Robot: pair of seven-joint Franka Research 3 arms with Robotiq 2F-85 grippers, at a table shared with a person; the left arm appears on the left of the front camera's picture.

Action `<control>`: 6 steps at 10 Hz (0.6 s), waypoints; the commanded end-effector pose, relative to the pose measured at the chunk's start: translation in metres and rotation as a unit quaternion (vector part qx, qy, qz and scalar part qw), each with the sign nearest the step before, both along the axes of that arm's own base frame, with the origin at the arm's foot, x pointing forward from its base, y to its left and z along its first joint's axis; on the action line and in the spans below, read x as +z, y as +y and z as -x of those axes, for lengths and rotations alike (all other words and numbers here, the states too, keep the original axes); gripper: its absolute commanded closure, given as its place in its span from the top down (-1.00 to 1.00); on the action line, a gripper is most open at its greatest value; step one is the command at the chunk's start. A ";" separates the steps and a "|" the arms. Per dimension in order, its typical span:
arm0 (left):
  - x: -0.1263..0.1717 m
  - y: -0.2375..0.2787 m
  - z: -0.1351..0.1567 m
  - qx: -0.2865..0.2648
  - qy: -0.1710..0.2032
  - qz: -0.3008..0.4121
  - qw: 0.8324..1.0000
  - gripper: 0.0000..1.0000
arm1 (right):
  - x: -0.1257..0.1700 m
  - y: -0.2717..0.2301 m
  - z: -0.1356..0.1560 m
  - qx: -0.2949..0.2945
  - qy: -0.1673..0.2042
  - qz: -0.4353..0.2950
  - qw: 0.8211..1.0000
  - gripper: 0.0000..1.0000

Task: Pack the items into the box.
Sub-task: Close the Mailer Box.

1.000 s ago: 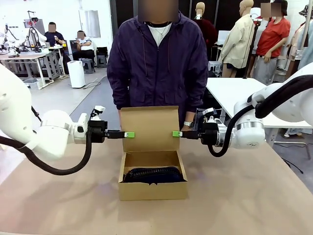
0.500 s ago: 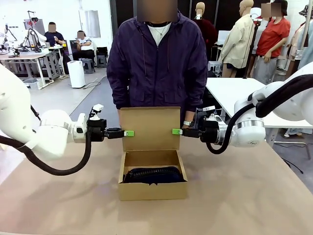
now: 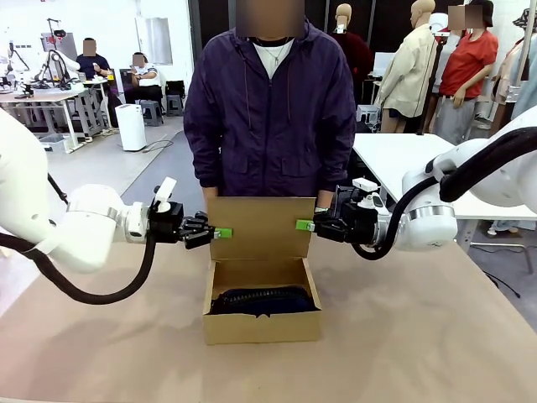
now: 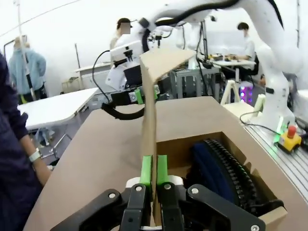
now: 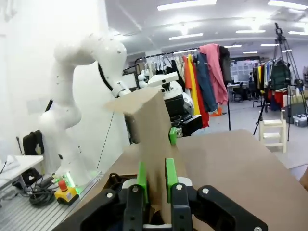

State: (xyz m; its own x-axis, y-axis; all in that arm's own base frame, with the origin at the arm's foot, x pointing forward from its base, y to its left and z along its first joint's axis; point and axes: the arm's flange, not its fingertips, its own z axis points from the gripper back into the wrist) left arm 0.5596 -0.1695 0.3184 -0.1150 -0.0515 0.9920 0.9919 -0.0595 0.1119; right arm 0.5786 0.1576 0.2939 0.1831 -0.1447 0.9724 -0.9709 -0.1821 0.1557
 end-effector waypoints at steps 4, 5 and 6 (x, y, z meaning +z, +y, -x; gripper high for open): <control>-0.003 0.002 0.031 -0.051 -0.122 0.005 0.991 -0.84 | -0.004 -0.001 0.037 0.020 -0.105 0.050 0.993 -0.56; -0.004 0.002 0.036 -0.058 -0.140 0.005 0.988 -0.84 | -0.004 0.000 0.043 0.018 -0.121 0.053 0.991 -0.56; -0.006 0.001 0.039 -0.066 -0.150 0.000 0.987 -0.84 | -0.006 0.004 0.050 0.011 -0.140 0.062 0.988 -0.56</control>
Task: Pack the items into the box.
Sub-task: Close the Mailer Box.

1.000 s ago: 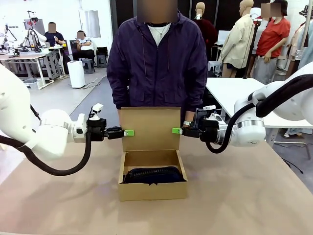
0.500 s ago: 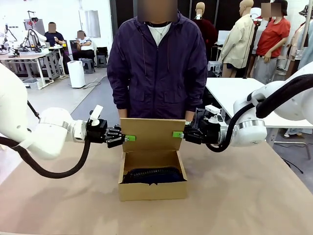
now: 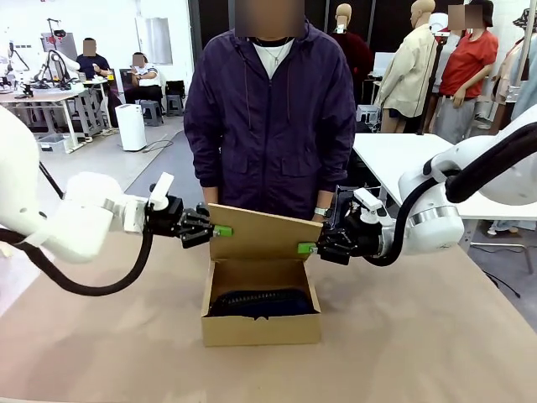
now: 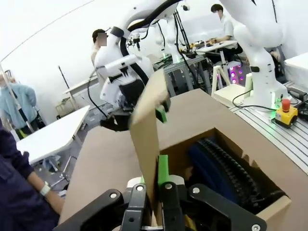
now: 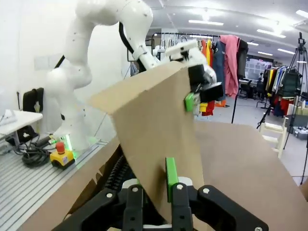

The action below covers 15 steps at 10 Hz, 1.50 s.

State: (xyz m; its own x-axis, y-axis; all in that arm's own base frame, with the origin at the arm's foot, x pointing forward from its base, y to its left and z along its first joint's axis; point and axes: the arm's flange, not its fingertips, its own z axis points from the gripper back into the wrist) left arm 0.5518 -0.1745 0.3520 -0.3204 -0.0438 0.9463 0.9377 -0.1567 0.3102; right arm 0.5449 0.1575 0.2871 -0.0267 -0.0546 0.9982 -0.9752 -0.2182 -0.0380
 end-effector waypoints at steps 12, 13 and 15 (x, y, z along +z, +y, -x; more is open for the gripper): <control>-0.034 0.016 0.050 -0.047 -0.014 -0.042 0.998 1.00 | 0.005 -0.010 0.030 -0.041 -0.071 0.013 0.997 1.00; -0.027 0.025 0.058 -0.029 0.009 -0.049 0.998 1.00 | 0.013 -0.023 0.036 -0.041 -0.072 0.016 0.996 1.00; -0.017 0.055 0.075 0.057 0.076 -0.053 0.994 1.00 | 0.027 -0.063 0.052 -0.079 -0.070 0.034 0.994 1.00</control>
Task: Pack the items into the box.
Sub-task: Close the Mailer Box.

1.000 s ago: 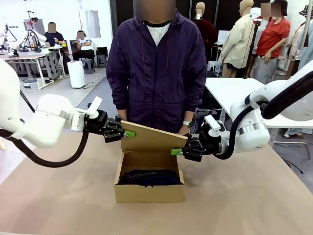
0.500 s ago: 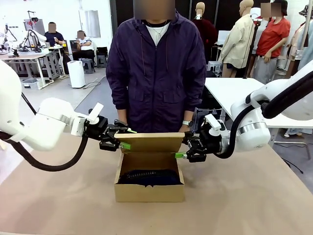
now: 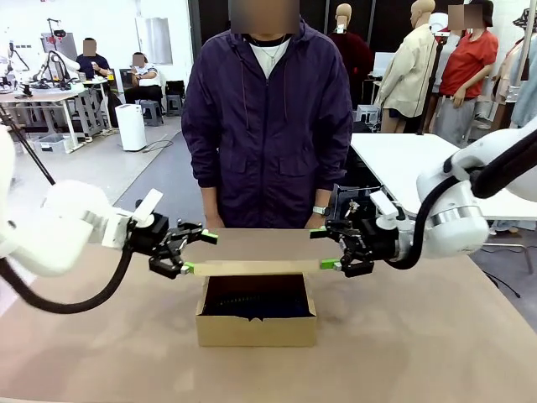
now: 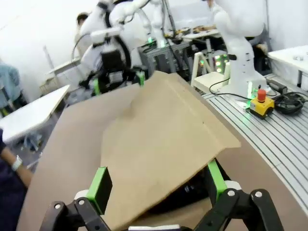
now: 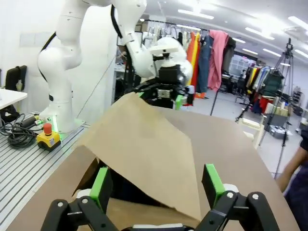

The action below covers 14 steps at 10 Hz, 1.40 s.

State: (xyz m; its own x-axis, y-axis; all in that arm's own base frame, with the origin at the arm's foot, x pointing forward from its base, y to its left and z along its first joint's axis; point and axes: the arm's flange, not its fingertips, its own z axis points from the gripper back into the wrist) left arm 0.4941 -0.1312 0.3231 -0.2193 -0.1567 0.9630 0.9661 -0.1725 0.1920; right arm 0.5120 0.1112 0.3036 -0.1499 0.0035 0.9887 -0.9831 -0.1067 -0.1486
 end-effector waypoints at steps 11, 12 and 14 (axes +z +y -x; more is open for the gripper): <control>0.029 0.012 -0.011 0.068 0.185 0.056 0.979 1.00 | 0.035 0.010 -0.016 -0.107 0.162 -0.055 0.980 1.00; 0.020 0.000 -0.019 0.072 0.197 0.027 0.977 1.00 | 0.024 0.028 -0.024 -0.081 0.160 -0.022 0.984 1.00; 0.004 -0.022 -0.024 0.037 0.173 -0.023 0.984 1.00 | 0.007 0.058 -0.027 -0.036 0.131 0.048 0.990 1.00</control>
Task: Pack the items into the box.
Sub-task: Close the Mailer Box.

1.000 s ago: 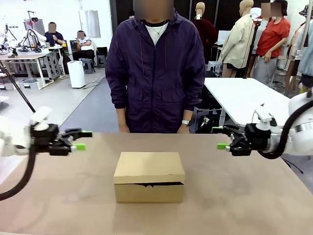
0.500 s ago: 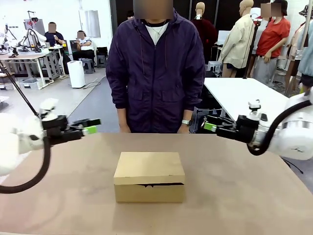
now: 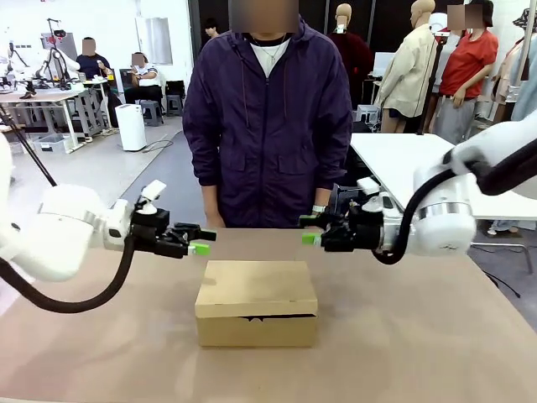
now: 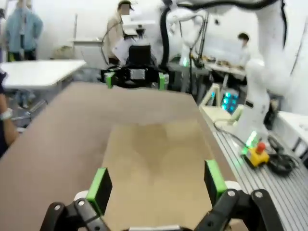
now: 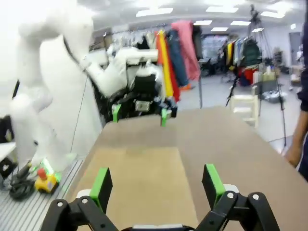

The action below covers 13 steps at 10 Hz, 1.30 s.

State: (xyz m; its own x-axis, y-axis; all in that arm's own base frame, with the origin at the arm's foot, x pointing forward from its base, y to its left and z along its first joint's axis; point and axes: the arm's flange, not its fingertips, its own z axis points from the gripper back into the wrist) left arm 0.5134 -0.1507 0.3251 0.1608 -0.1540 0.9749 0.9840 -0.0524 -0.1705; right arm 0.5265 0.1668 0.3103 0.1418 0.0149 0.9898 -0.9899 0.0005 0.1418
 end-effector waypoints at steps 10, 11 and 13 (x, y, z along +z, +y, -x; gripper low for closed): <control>-0.068 -0.033 0.022 -0.056 -0.032 -0.116 0.991 1.00 | -0.051 0.044 0.053 0.072 -0.084 0.179 0.978 1.00; -0.068 -0.033 0.021 -0.055 -0.034 -0.120 0.991 1.00 | -0.049 0.041 0.053 0.064 -0.088 0.178 0.978 1.00; -0.060 -0.030 0.023 -0.050 -0.036 -0.096 0.993 1.00 | -0.038 0.032 0.048 0.056 -0.090 0.160 0.981 1.00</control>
